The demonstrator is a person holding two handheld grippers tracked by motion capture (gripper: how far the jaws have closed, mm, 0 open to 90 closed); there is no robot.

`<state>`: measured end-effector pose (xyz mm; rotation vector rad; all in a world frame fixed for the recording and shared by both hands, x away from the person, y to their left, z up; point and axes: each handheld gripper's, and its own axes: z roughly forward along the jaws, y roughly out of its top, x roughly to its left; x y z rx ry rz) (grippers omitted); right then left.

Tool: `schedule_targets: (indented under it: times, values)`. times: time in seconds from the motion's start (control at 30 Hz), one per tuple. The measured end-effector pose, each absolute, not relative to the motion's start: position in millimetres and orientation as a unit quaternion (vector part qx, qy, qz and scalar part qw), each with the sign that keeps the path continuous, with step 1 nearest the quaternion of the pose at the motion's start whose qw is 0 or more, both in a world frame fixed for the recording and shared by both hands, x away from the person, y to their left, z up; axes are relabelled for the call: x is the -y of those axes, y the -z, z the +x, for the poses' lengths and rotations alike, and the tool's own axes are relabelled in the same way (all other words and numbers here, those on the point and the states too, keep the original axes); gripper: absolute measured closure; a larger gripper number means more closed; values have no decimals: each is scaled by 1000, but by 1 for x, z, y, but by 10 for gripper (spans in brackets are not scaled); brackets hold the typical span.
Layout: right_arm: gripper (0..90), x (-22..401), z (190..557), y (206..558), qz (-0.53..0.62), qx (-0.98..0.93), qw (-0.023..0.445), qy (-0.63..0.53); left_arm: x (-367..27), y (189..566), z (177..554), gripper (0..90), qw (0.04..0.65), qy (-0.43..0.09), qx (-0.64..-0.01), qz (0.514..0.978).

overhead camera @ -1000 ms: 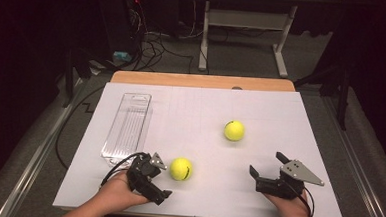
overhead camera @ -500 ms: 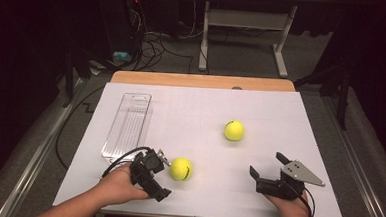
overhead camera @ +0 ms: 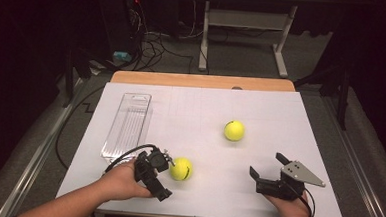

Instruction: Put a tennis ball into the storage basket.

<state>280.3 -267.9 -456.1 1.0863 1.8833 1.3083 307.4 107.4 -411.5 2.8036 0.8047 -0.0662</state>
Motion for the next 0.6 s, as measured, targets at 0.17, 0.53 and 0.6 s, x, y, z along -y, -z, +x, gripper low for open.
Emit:
schedule_targets:
  times: [0.17, 0.53, 0.6]
  values:
    - [0, 268, 280, 456, 409, -708, 296, -493, -100, 409, 311, 18, 88, 26, -265, 960]
    - [0, 269, 279, 455, 410, -707, 296, -494, -93, 396, 330, 19, 68, 57, -259, 962]
    - [0, 269, 279, 455, 409, -707, 296, -495, -91, 396, 332, 19, 64, 58, -258, 962]
